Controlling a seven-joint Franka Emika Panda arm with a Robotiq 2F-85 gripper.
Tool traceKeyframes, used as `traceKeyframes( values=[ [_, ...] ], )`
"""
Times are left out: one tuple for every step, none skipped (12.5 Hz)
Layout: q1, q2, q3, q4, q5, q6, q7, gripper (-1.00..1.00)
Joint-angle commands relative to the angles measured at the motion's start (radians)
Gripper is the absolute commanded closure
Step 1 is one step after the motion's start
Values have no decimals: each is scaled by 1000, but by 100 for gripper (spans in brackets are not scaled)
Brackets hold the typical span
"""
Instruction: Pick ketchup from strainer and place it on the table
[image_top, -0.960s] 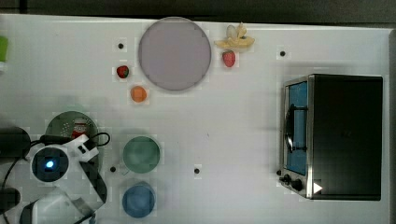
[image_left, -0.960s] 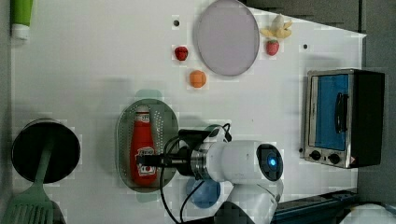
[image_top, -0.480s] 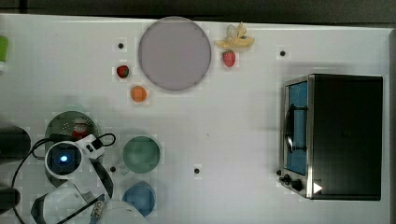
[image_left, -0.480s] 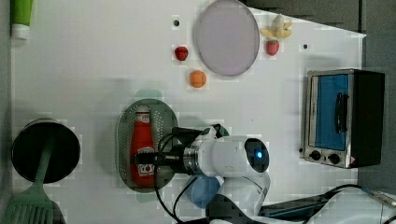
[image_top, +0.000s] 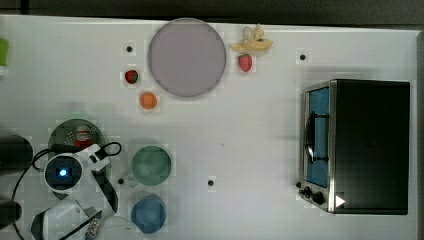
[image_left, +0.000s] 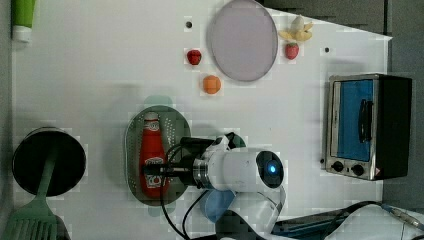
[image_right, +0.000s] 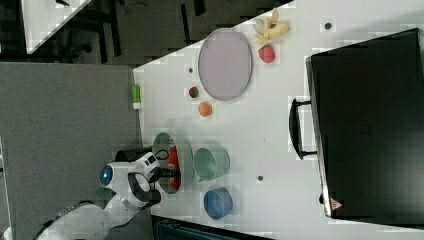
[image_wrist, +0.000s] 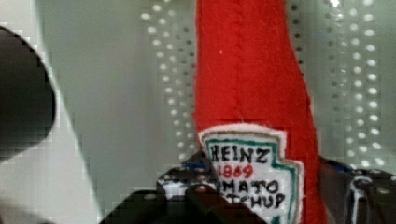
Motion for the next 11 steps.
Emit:
traceKeyframes(
  values=[
    [12,-75,13,22,3,-44,39,-18],
    [9,-116,22,25,9,-90,42,-18],
    [4,-165,28,32,16,-143,49,-18],
    [1,-219,29,46,32,-203,54,-18],
    [-4,-272,27,66,55,-263,54,-18],
    [-12,-321,21,93,88,-330,54,-18],
    [-24,-363,10,124,122,-406,54,-18],
    [-39,-396,-8,159,145,-486,54,-18],
    [-53,-420,-33,193,147,-562,51,-18],
    [-66,-439,-61,225,147,-634,32,-18],
    [-79,-453,-92,252,146,-692,1,-18]
  ],
)
